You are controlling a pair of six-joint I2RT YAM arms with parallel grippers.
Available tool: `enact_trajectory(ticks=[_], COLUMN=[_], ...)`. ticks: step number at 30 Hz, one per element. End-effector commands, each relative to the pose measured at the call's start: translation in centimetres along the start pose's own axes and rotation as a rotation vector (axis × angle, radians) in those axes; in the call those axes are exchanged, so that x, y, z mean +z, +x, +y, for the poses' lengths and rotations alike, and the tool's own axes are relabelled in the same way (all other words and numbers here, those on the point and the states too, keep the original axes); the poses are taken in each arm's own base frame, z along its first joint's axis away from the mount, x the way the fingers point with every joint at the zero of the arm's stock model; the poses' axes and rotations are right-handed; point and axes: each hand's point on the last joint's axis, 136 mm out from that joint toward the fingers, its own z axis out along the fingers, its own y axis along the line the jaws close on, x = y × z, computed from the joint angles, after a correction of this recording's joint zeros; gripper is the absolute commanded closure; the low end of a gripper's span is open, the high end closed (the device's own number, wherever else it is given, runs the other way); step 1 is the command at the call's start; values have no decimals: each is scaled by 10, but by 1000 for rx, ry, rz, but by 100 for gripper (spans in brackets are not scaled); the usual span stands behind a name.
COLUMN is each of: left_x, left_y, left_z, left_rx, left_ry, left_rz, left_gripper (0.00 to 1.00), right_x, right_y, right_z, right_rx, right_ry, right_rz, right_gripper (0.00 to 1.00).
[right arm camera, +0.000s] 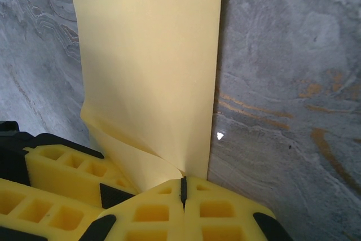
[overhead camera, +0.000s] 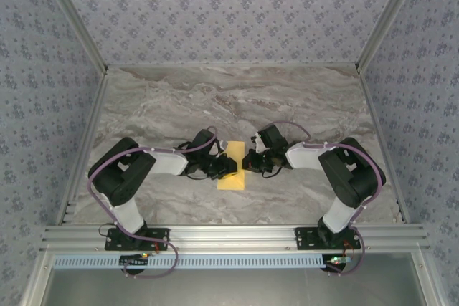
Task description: Fold a paper plane with a square sheet of paper (pick it up from the middle)
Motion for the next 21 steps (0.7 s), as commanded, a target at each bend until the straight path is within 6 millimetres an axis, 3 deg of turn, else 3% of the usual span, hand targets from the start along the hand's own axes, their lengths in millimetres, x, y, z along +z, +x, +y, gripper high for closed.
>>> enact_trajectory(ticks=[1, 11, 21], left_x=[4, 5, -10], left_y=[3, 4, 0], left_z=[-3, -5, -28], left_rx=[24, 22, 67], left_ry=[11, 17, 66], left_rz=[20, 23, -12], left_gripper=[77, 77, 77], right_x=[3, 5, 3], right_y=[2, 2, -2], right_z=[-10, -10, -6], right_rx=[1, 1, -28], right_ry=[49, 52, 50], right_rz=[14, 21, 9], right_gripper=[96, 96, 97])
